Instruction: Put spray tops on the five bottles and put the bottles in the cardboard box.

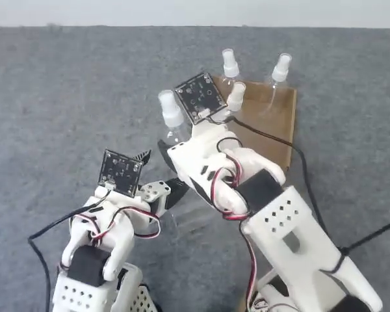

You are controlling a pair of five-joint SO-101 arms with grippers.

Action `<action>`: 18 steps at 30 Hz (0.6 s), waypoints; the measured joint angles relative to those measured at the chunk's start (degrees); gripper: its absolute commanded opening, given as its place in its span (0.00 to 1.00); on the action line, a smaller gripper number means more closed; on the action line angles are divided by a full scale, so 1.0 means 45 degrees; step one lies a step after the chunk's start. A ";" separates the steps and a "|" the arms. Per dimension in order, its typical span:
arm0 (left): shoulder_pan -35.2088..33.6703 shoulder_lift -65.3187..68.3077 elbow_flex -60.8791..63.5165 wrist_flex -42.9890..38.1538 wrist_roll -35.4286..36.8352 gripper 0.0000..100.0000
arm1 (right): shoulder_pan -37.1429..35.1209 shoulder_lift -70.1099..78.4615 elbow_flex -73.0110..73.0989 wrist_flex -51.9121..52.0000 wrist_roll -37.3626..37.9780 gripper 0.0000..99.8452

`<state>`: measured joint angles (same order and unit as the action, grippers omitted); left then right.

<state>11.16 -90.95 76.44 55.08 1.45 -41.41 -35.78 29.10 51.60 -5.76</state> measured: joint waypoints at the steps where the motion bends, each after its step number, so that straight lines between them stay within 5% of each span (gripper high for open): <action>1: 0.0000 0.0020 0.0000 0.0000 -0.0059 0.33 | 0.0000 -0.0098 0.0000 0.0117 0.0000 0.01; 7: 0.0000 0.0039 0.0000 0.0000 -0.0059 0.33 | 0.0274 -0.0313 0.0000 0.0313 0.0000 0.01; 14: -0.0078 0.0059 0.0332 0.0000 -0.0078 0.32 | 0.2930 -0.0313 -0.0879 0.0840 0.1621 0.01; 18: -0.0078 0.0020 0.0332 0.0000 -0.0078 0.23 | 0.4747 -0.0410 -0.1582 0.1387 0.1954 0.01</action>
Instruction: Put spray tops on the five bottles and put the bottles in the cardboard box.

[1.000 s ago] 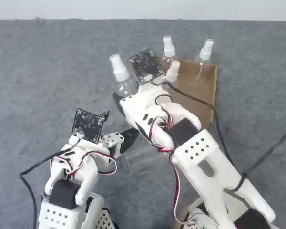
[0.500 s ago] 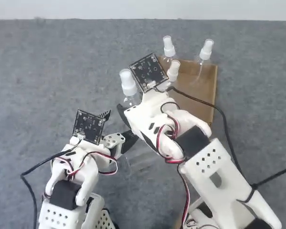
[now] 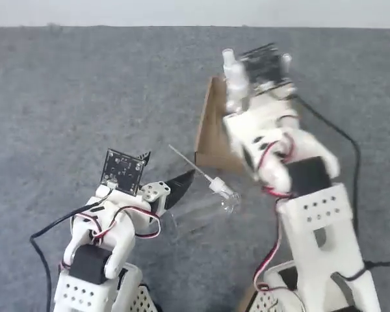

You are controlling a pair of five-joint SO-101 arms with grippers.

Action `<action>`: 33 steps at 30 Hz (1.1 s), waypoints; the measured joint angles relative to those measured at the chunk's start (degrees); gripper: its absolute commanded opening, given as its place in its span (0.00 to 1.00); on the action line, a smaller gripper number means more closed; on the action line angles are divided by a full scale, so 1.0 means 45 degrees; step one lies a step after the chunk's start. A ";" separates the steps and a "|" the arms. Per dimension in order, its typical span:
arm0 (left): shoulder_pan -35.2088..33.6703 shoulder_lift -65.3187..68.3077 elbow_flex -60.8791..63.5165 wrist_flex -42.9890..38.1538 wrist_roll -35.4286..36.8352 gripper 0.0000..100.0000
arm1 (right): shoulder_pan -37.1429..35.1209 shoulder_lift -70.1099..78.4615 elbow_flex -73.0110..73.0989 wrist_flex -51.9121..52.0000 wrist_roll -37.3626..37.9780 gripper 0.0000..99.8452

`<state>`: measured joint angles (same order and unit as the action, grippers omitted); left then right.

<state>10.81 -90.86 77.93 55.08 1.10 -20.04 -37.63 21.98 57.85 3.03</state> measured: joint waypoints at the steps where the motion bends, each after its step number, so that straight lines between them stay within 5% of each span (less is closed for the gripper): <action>1: 0.0000 -0.0020 0.0000 -0.0020 0.0000 0.20 | 0.0469 -0.0020 -0.0039 0.0000 0.0020 0.01; 6: -0.0059 -0.0039 0.0000 -0.0156 0.0000 0.01 | 0.2422 -0.0078 0.0977 -0.1153 0.0059 0.01; 17: -0.0039 -0.0039 0.0000 -0.0156 0.0000 0.01 | 0.3009 -0.0059 0.6564 -0.8322 0.0059 0.01; 33: -0.0039 -0.0039 0.0000 -0.0156 0.0000 0.01 | 0.3009 0.3126 0.7853 -1.3753 0.0059 0.01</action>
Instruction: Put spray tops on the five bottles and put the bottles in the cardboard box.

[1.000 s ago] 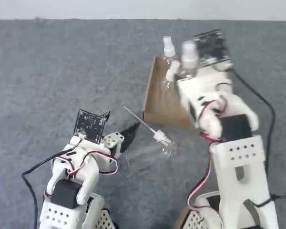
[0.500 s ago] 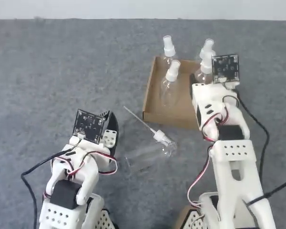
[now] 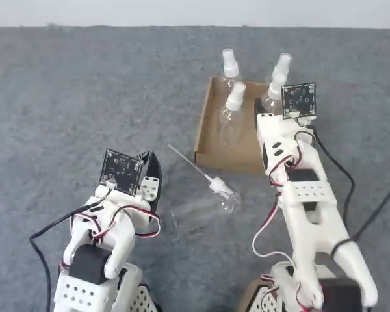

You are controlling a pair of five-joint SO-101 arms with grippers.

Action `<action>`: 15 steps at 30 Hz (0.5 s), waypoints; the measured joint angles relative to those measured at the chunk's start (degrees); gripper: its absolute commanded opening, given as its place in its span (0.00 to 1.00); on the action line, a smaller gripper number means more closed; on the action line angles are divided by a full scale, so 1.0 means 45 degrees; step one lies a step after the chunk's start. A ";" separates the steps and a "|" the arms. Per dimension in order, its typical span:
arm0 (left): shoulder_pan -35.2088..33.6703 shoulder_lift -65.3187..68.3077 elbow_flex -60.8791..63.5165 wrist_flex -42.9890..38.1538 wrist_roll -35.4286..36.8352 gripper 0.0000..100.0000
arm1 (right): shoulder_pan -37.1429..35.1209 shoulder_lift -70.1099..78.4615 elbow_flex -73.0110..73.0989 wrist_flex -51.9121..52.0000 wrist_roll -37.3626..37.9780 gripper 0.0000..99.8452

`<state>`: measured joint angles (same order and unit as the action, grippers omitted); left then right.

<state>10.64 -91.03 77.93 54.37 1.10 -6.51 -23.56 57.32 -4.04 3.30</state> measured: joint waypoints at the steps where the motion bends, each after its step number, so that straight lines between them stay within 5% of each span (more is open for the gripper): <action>1: 0.0000 0.0000 0.0000 0.0000 0.0000 0.01 | 0.0000 0.0254 0.0000 -0.0215 0.0000 0.01; 15: 0.0000 0.0000 0.0000 0.0000 0.0000 0.01 | -0.0020 0.2755 -0.0020 -0.2637 0.0000 0.01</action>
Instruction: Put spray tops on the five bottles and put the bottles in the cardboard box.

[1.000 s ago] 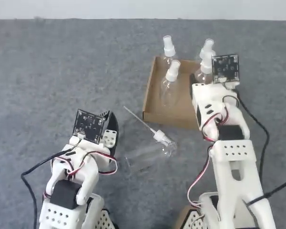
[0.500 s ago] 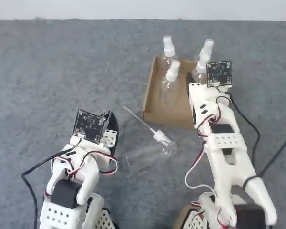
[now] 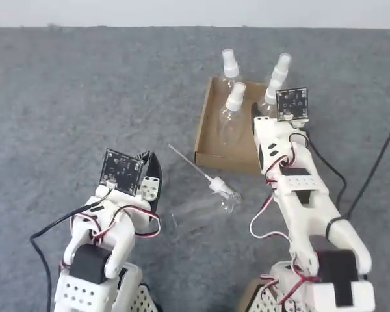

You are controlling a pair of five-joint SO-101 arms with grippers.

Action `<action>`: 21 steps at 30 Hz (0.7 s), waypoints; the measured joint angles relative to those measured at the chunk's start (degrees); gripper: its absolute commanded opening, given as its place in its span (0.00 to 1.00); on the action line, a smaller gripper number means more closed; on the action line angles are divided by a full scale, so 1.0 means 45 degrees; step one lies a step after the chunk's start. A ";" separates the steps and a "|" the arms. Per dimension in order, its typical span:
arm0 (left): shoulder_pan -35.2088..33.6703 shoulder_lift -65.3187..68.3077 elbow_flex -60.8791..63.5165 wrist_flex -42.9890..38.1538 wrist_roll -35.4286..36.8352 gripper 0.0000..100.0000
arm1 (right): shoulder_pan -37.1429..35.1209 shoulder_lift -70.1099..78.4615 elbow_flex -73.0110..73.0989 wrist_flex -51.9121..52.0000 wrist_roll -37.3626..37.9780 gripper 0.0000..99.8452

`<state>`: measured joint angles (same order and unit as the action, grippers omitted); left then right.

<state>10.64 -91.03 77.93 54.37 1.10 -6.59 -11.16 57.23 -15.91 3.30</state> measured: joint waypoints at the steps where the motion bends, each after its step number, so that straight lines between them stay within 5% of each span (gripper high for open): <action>1: 0.0000 0.0000 0.0000 0.0000 0.0000 0.01 | 0.0000 0.0156 0.0000 -0.0156 0.0000 0.01; 21: 0.0000 0.0000 0.0000 0.0000 0.0000 0.01 | 0.0000 0.1035 0.0000 -0.0860 0.0000 0.01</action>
<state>10.64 -91.03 77.93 54.37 1.10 -6.59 -6.51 57.23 -19.78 3.30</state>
